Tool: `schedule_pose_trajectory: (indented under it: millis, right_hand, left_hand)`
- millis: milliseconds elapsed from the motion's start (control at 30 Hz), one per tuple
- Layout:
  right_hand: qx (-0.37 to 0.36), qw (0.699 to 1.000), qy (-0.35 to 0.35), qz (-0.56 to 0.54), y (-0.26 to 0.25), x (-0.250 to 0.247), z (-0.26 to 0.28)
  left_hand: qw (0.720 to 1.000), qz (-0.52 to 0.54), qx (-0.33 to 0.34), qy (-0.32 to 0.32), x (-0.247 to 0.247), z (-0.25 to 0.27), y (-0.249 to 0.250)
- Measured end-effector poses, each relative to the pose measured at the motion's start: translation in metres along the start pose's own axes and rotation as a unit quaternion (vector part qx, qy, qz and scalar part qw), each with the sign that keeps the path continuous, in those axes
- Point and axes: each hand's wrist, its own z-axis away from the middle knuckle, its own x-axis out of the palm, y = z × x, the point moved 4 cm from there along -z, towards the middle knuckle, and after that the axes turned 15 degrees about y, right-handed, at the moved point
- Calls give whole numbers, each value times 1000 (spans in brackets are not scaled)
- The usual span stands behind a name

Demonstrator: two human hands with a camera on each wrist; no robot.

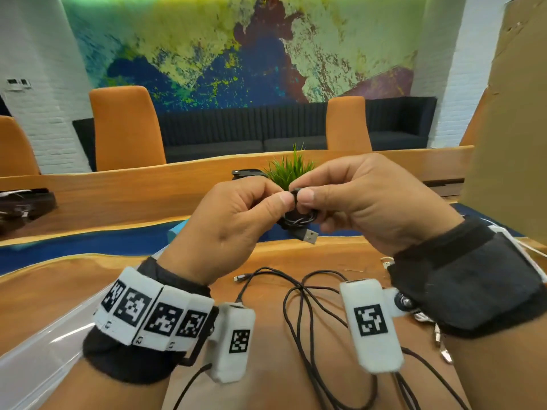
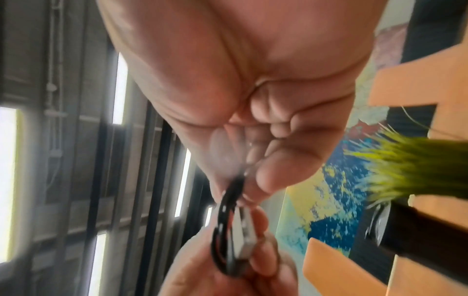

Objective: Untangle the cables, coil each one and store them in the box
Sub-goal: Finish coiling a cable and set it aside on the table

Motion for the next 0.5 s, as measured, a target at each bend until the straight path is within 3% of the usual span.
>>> schedule_pose_trajectory:
  millis: [133,333,400,500]
  right_hand:
    - [-38,993,76,84,-2,-14,-2]
    - [21,982,159,97,-1,-58,-2]
    - [38,975,183,117,0,-81,-5]
    - [82,964,202,154,8,-120,-9]
  left_hand:
    - [996,-72,-7,-44,0,1,0]
    - [972,-176,-31,-152,9,15,4]
    - [945,-224,-27,-238,28,24,8]
    - [875,-312,48,-368,66,41,13]
